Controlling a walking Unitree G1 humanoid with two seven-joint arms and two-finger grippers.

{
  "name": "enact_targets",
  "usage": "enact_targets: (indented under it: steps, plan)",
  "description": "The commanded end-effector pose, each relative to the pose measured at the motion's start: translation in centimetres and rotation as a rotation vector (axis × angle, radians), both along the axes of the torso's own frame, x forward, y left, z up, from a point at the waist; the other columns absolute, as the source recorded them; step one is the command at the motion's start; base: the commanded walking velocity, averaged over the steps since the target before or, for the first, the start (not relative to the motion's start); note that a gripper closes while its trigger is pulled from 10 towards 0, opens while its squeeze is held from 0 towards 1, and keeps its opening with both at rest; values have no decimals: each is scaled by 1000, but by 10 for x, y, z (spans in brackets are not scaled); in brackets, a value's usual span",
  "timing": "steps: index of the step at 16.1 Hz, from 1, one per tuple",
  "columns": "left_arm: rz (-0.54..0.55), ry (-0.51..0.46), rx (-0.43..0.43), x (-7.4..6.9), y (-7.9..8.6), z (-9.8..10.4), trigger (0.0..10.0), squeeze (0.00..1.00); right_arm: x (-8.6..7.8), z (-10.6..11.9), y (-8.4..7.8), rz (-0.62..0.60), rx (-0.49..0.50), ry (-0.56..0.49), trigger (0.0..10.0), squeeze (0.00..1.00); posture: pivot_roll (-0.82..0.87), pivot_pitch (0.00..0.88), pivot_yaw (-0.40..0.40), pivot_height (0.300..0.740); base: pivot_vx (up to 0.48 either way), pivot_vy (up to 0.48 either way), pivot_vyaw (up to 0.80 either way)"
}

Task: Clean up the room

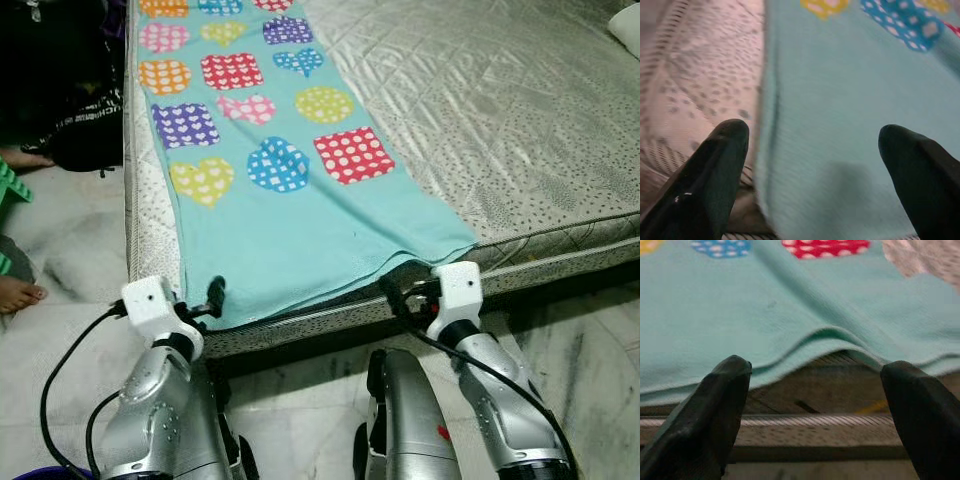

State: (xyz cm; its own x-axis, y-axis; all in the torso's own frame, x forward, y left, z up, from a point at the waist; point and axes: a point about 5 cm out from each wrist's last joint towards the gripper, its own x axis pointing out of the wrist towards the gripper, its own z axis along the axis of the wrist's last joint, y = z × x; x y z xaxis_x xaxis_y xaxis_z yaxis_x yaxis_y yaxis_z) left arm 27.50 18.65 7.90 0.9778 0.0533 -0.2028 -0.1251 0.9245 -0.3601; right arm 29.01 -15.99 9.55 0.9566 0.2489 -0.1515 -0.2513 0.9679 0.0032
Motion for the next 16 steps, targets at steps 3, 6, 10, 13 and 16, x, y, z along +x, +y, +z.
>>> enact_targets:
  steps: [3,6,10,13,16]
  plan:
    - [37,54,-3,-5,11,-14,10000,0,-3,0,-9,-27,-3,12,10000,0,-57,258,-49,521,0,0,0]
    - [13,118,-49,11,15,-29,10000,0,-2,2,-8,-29,-9,6,10000,0,-71,256,-57,521,0,0,0]
    - [-71,115,-82,27,0,-32,0,0,-5,4,-12,-44,-19,-1,10000,0,-87,253,-48,521,0,0,0]
    - [-106,114,-78,29,-7,-33,0,0,-5,3,-14,-53,-21,0,10000,0,-84,249,-43,521,0,0,0]
    - [-117,105,-70,27,-9,-33,0,0,-4,3,-13,-53,-20,2,10000,0,-79,246,-45,521,0,0,0]
